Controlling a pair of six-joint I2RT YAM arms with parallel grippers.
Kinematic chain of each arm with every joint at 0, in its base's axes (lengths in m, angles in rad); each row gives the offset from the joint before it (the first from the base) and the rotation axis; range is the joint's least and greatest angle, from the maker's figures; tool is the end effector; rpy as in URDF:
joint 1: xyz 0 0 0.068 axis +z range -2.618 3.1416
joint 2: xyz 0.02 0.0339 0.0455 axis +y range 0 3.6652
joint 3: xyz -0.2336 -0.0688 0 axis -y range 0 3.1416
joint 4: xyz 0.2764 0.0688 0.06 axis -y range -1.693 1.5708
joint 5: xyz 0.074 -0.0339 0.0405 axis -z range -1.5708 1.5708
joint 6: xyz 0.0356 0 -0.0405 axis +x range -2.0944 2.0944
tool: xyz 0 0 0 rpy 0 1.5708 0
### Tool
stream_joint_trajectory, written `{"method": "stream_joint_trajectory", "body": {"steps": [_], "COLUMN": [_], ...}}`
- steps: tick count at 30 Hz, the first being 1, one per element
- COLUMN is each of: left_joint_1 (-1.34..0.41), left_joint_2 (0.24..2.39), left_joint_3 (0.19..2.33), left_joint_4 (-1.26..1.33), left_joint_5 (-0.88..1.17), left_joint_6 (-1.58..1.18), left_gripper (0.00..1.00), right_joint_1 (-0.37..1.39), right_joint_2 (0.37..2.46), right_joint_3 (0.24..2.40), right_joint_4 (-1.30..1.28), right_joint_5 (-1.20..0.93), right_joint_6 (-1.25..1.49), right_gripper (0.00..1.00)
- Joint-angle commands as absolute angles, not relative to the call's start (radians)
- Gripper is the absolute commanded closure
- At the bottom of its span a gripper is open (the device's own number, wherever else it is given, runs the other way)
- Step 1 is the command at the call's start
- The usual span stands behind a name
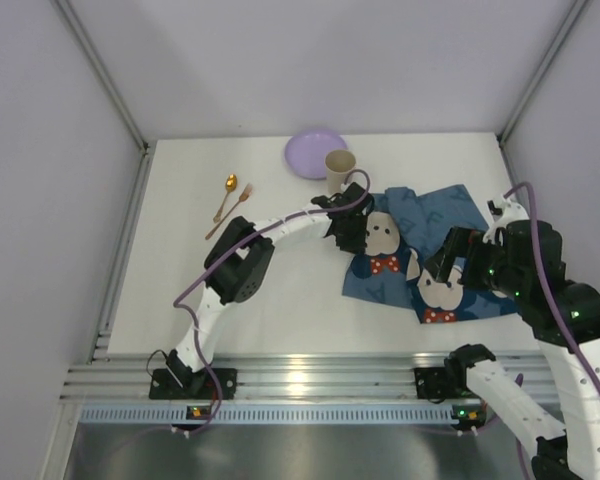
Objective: Set the dinner table for one person
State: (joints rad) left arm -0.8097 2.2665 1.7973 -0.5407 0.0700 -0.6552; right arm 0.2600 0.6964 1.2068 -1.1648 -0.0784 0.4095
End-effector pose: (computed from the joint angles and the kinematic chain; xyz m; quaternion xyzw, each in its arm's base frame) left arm 0.3442 -0.3649 0.1286 0.0838 0.9567 -0.2100 0.1832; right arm 0.1341 0.0386 0.3841 0.0496 0.8950 0.1784 0.4059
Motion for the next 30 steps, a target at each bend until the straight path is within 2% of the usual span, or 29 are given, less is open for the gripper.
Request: {"method": "stream_joint_trajectory", "body": {"steps": [1,2,3,7,10,20,24,30], "left_joint_1": [-0.821,-0.822,-0.824,-0.825,-0.821,-0.749,-0.709,-0.660], "left_joint_2": [2.342,2.342,2.341,2.249,2.133,1.686,1.583,1.453], "left_joint_3": [1.778,1.767,1.758,1.680,1.638,1.223,1.109,1.008], "left_joint_4": [-0.589,-0.588,-0.588,-0.594,-0.673,-0.773,-0.807,-0.845], "left_joint_5": [0.118,0.126,0.129,0.109,0.009,-0.153,-0.176,-0.192], "left_joint_6": [-0.663,-0.663,-0.661,-0.660,-0.654,-0.673,-0.684,-0.713], "left_gripper": [0.76,0.83,1.00,1.00,1.00,1.00,1.00,1.00], "right_joint_1": [0.265,0.267,0.267,0.265,0.265,0.264,0.264,0.264], "right_joint_2": [0.710,0.713,0.719,0.742,0.794,0.933,1.044,1.142], "right_joint_3": [1.232,1.227,1.217,1.167,1.094,0.806,0.792,0.658], "right_joint_4": [-1.169,-1.163,-1.157,-1.112,-1.080,-0.916,-0.894,-0.642], "right_joint_5": [-0.054,-0.057,-0.066,-0.069,-0.078,-0.092,-0.123,-0.192], "right_joint_6": [0.393,0.393,0.391,0.393,0.390,0.460,0.526,0.589], "right_gripper": [0.00,0.00,0.00,0.00,0.00,0.00,0.00,0.00]}}
